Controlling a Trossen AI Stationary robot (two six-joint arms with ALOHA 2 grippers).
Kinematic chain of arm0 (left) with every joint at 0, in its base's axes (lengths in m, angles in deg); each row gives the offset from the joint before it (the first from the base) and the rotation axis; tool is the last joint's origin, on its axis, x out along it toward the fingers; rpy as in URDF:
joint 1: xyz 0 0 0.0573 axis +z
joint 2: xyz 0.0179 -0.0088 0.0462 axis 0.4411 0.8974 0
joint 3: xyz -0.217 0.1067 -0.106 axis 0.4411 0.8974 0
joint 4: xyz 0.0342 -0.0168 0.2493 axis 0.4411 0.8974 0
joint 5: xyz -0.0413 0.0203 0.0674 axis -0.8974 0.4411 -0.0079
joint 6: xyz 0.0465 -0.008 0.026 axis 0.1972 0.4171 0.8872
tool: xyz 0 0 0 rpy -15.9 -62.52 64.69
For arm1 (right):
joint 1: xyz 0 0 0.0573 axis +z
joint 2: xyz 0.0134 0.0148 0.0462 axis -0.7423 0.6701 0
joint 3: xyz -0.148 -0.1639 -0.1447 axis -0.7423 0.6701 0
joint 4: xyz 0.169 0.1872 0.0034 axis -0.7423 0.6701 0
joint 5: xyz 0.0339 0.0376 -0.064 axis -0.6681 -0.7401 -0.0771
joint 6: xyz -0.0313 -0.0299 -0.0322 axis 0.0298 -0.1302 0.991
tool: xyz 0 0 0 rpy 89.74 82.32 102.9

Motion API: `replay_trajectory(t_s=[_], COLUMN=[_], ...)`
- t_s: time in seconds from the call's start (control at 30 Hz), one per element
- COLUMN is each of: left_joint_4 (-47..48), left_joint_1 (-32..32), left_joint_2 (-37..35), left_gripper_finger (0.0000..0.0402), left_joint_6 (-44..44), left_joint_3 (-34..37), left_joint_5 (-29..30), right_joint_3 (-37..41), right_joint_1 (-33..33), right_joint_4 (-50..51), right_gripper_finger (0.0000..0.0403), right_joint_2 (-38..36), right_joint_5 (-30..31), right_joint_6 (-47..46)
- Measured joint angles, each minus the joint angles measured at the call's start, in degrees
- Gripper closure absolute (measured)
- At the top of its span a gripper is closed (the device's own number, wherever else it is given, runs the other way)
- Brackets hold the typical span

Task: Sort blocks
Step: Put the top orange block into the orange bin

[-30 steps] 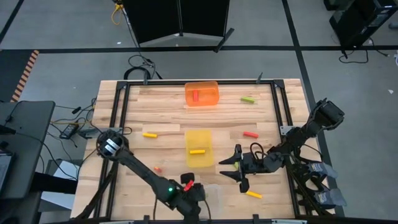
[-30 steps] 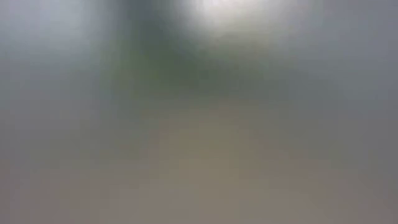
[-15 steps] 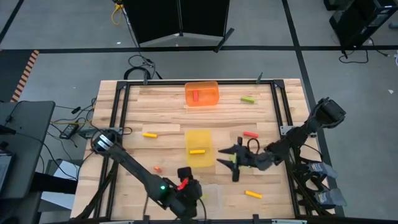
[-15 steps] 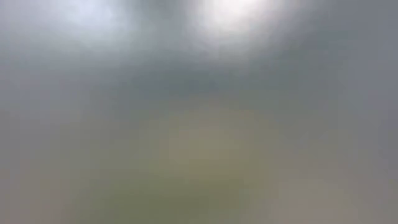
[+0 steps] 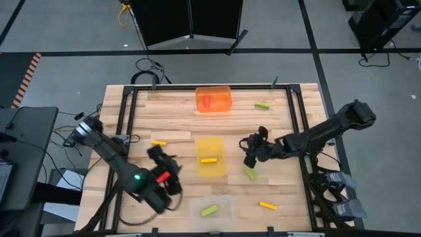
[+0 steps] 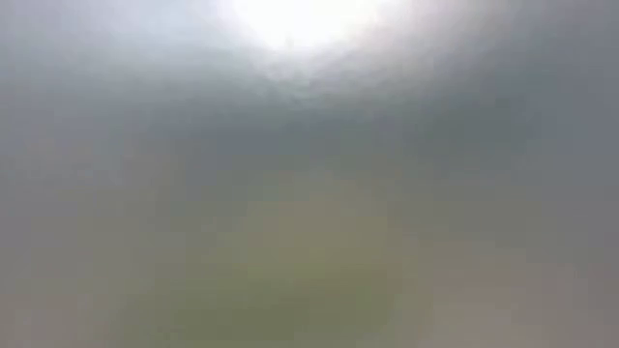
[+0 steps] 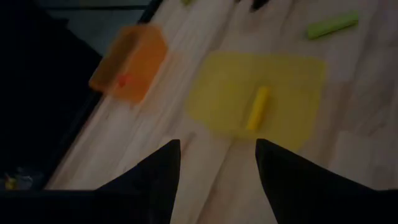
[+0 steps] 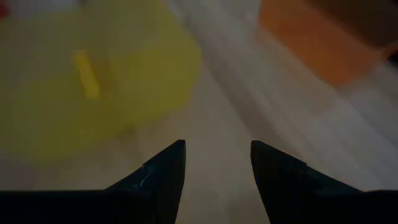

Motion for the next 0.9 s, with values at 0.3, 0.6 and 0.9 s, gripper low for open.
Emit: replay_trajectory(t_s=[0.3,0.6,0.9], left_joint_4=[-9.5,-24.8,-26.2], left_joint_1=[-0.6,-0.6,-0.6], left_joint_2=[-19.4,-25.8,-25.8], left_gripper_finger=[0.0186,0.0186,0.0186], left_joint_6=[-16.1,-16.0,-15.8], left_joint_3=[30.2,42.3,42.3], left_joint_5=[-2.0,-1.2,4.9], right_joint_3=[0.7,5.2,10.6], right_joint_1=[-0.6,-1.4,-9.5], right_joint_4=[25.8,28.2,25.6], right_gripper_finger=[0.0209,0.0178,0.0166], right_joint_2=[-9.1,-8.2,-8.0], right_joint_5=[-8.5,-9.3,-11.6], right_joint_6=[-5.9,-8.0,-5.8])
